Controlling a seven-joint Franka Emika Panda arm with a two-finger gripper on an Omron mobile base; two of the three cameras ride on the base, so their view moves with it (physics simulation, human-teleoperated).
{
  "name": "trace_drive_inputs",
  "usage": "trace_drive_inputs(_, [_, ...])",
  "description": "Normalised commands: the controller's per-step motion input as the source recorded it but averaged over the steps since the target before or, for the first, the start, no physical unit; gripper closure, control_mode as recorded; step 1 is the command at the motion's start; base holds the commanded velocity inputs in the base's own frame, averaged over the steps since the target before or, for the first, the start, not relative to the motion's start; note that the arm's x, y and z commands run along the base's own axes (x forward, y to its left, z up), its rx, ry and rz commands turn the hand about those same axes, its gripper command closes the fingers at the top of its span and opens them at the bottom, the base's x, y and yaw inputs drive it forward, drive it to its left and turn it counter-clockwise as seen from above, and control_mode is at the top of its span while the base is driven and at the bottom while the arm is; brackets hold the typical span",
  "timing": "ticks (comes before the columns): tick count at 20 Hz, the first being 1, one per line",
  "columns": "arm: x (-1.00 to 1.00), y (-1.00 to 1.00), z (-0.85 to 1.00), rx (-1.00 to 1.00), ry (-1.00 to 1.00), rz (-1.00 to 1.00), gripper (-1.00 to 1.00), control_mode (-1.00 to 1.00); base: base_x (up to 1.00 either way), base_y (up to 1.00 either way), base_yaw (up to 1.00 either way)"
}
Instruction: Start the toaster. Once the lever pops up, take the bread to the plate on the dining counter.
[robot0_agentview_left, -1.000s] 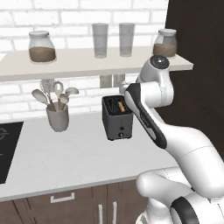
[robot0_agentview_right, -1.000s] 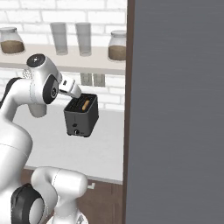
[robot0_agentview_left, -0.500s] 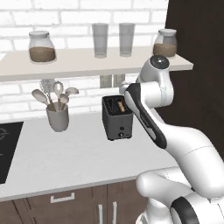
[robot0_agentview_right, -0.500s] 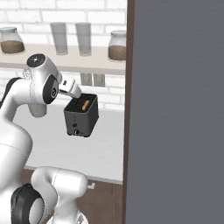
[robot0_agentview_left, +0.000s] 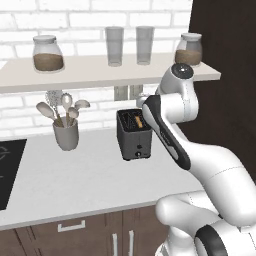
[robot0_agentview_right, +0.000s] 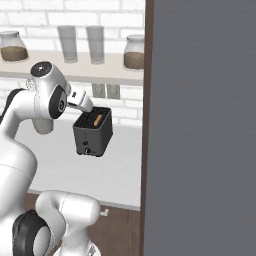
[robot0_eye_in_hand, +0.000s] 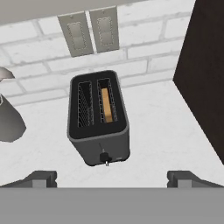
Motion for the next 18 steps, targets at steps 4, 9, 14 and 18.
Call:
trace_drive_inputs(4, [0.0, 0.0, 0.0, 0.0, 0.0, 0.0, -1.0, -1.0, 0.0, 0.0, 0.0])
trace_drive_inputs(9, [0.0, 0.0, 0.0, 0.0, 0.0, 0.0, -1.0, -1.0, 0.0, 0.0, 0.0])
trace_drive_inputs(14, [0.0, 0.0, 0.0, 0.0, 0.0, 0.0, -1.0, -1.0, 0.0, 0.0, 0.0])
trace_drive_inputs(18, [0.0, 0.0, 0.0, 0.0, 0.0, 0.0, -1.0, -1.0, 0.0, 0.0, 0.0])
